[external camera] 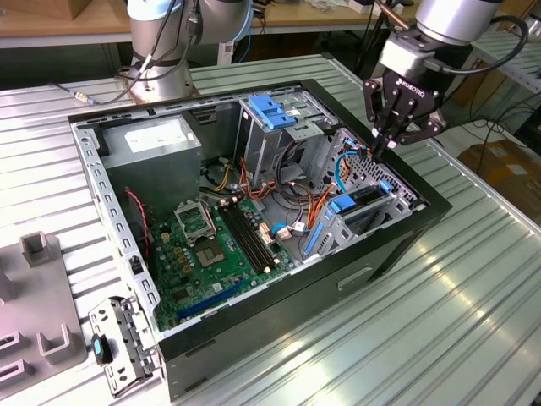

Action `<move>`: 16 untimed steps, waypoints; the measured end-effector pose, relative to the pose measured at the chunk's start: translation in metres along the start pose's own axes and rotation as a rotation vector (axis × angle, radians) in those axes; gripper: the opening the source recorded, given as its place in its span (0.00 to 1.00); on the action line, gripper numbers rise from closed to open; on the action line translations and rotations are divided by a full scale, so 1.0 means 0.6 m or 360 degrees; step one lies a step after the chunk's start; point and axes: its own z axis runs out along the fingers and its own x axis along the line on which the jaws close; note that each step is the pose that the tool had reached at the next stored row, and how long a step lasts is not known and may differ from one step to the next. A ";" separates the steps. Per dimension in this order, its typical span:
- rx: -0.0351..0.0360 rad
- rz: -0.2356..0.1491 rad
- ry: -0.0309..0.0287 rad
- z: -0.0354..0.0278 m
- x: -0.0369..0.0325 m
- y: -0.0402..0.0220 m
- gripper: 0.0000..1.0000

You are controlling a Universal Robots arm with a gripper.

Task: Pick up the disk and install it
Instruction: 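Insert the first disk wire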

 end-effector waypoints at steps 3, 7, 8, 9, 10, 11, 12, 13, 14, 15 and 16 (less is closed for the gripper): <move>-0.0003 0.0081 0.00005 0.000 0.000 0.000 0.16; -0.0005 0.0165 0.00005 0.001 0.000 0.001 0.16; -0.0005 0.0167 0.00002 0.001 0.000 0.002 0.16; -0.0006 0.0168 0.00006 0.001 -0.001 0.004 0.16; -0.0006 0.0169 0.00008 0.001 -0.001 0.008 0.16; -0.0006 0.0169 0.00006 0.001 -0.001 0.011 0.16; -0.0006 0.0170 0.00006 0.002 -0.001 0.014 0.16; -0.0006 0.0172 0.00006 0.002 0.000 0.014 0.16; -0.0006 0.0174 0.00008 0.002 0.001 0.014 0.16; -0.0006 0.0177 0.00008 0.002 0.002 0.015 0.16; -0.0006 0.0181 0.00011 0.003 0.003 0.015 0.16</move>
